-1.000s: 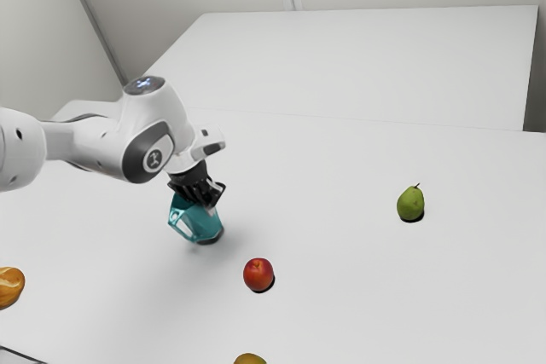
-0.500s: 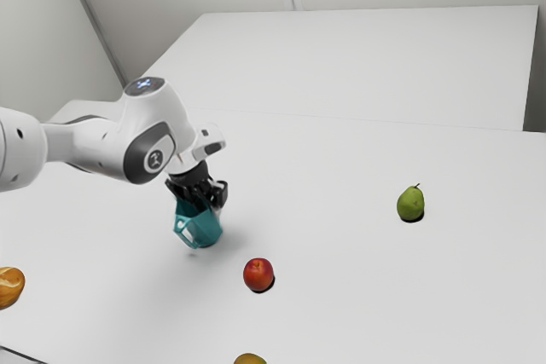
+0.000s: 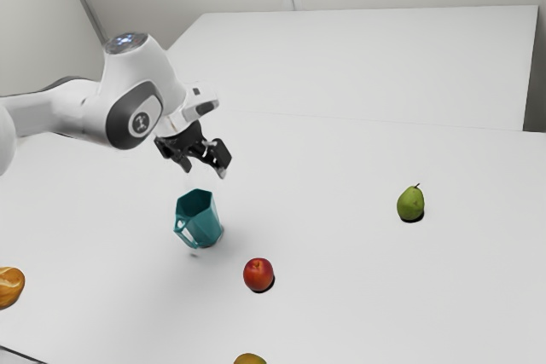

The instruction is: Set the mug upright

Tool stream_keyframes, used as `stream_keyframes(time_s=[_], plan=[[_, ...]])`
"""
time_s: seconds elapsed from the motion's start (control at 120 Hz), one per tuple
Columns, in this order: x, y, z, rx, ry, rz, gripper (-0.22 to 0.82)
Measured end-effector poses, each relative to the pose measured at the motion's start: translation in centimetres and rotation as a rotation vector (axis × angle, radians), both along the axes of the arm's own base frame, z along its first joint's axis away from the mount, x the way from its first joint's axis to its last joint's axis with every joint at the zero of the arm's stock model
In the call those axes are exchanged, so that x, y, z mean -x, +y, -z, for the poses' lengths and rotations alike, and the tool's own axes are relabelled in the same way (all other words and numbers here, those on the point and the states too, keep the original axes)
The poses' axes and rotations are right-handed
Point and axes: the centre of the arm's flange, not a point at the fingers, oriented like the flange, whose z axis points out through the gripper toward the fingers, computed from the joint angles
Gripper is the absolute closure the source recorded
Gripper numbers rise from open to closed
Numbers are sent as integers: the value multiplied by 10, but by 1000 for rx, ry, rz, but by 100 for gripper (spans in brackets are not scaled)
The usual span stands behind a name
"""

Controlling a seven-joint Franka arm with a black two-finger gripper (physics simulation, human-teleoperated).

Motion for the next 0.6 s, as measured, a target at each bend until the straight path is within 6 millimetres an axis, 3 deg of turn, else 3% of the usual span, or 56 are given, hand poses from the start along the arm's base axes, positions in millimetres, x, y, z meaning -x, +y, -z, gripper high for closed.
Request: stream_keyframes(time_s=[0.183,0.6], plan=[[-23,-1,-51,4,52,-8,4],[-44,-13,-128,3,144,10,2]])
